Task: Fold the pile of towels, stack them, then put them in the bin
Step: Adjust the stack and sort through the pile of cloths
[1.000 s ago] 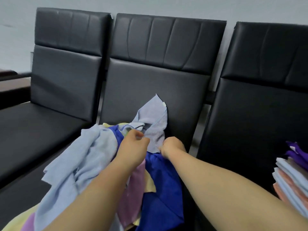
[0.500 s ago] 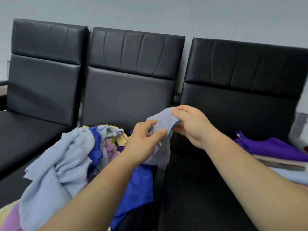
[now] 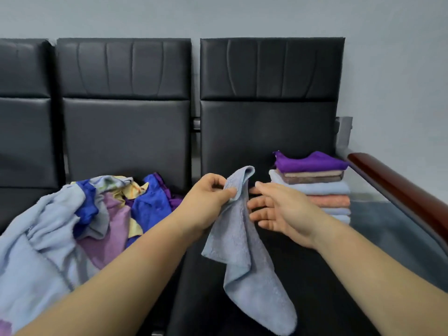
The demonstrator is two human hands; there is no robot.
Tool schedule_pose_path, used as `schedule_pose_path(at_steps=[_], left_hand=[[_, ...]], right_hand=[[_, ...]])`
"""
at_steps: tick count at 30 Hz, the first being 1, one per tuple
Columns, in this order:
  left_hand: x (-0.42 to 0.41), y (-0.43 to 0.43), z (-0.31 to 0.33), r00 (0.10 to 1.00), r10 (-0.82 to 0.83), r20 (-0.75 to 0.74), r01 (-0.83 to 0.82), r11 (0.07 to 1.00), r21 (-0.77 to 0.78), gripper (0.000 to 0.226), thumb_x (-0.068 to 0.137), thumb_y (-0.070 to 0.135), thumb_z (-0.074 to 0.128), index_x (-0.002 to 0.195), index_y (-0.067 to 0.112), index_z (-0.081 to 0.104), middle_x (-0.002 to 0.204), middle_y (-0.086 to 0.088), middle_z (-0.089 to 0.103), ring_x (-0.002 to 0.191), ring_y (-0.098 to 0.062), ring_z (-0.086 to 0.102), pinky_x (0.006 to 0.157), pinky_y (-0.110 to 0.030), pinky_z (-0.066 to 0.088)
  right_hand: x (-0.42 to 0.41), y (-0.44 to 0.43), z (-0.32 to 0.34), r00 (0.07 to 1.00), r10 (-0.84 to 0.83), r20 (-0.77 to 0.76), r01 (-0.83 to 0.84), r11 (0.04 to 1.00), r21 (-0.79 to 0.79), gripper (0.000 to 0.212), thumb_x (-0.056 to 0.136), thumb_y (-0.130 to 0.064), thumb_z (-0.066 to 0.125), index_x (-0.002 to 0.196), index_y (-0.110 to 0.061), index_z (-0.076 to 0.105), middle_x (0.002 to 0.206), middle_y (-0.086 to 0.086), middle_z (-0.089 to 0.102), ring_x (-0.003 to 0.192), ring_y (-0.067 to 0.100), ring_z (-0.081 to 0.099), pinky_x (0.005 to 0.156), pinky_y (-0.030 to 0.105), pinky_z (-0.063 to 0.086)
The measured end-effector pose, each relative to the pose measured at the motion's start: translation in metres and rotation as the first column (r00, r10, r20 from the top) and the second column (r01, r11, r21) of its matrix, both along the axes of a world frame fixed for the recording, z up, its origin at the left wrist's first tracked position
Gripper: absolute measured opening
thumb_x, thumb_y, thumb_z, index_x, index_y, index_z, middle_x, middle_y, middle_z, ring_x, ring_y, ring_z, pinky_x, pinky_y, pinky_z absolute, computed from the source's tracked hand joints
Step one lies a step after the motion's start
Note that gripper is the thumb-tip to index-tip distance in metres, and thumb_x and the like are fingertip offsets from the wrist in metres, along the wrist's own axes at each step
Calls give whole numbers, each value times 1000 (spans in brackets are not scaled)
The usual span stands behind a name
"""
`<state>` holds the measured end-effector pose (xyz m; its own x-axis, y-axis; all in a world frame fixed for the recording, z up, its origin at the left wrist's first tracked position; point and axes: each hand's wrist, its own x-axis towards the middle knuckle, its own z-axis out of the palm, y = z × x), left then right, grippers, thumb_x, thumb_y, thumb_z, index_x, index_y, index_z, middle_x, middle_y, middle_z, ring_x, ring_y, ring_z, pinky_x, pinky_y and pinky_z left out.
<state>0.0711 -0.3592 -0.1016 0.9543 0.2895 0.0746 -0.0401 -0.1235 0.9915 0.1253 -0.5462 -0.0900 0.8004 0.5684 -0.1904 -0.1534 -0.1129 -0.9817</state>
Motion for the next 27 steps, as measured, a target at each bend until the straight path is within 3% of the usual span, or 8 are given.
schedule_pose_path(at_steps=[3,6,9,12,14,18,22,27], left_hand=[[6,-16,-12,1000,-15,-15,15,1000,-14,26,92,14,69,107,33,59,85,-3,69,80,-21,63,78,-43,51],[7,-27,-19,999,-43,-14,43,999,-4,48,96,-1,58,116,42,59,92,-8,70,80,-21,66,75,-41,55],[5,-32,-16,996,-92,-17,90,994,-60,36,96,-10,48,104,18,69,84,-4,70,76,-15,64,73,-30,53],[5,-31,-17,996,-69,-52,57,979,-198,21,98,-3,51,92,8,67,83,-10,68,82,-26,60,78,-39,47],[5,-29,-17,995,-92,-46,75,955,-286,5,95,5,61,95,6,66,86,-13,66,83,-27,60,76,-39,49],[7,-27,-22,997,-71,-27,65,981,-185,16,84,-2,73,95,6,63,78,-4,68,74,-19,64,69,-32,52],[9,-22,-23,998,18,-53,-25,988,-150,17,96,-1,62,86,13,64,71,1,66,67,-14,60,62,-28,52],[7,-15,-19,997,41,-72,-50,991,-124,20,100,6,60,82,16,63,72,2,64,66,-11,57,57,-24,49]], right_hand=[[-5,-20,-20,998,39,38,-38,999,-31,19,101,-31,65,113,-17,65,110,8,76,99,24,74,88,39,57],[-7,-25,-30,995,98,20,-98,995,24,13,99,-16,68,109,-12,62,107,10,75,103,24,73,88,39,58],[-10,-26,-39,989,126,81,-125,992,-23,26,91,-12,77,113,-11,63,106,7,74,105,21,73,95,45,60],[-13,-25,-47,961,167,220,-129,976,-178,40,75,-29,87,110,-21,71,107,1,78,105,20,74,98,49,59],[-13,-23,-52,948,151,282,-83,967,-239,27,81,-29,85,105,-22,74,103,0,79,102,20,75,97,50,59],[-11,-22,-57,954,96,285,-33,975,-218,6,93,-26,76,95,-22,78,99,6,79,103,28,74,99,55,56],[-6,-24,-59,981,0,192,18,995,-93,13,98,-14,69,110,-17,73,106,7,78,106,25,74,99,47,58],[-5,-23,-54,985,-148,90,144,988,48,19,102,-9,62,116,-21,58,95,1,75,88,14,71,75,31,53]])
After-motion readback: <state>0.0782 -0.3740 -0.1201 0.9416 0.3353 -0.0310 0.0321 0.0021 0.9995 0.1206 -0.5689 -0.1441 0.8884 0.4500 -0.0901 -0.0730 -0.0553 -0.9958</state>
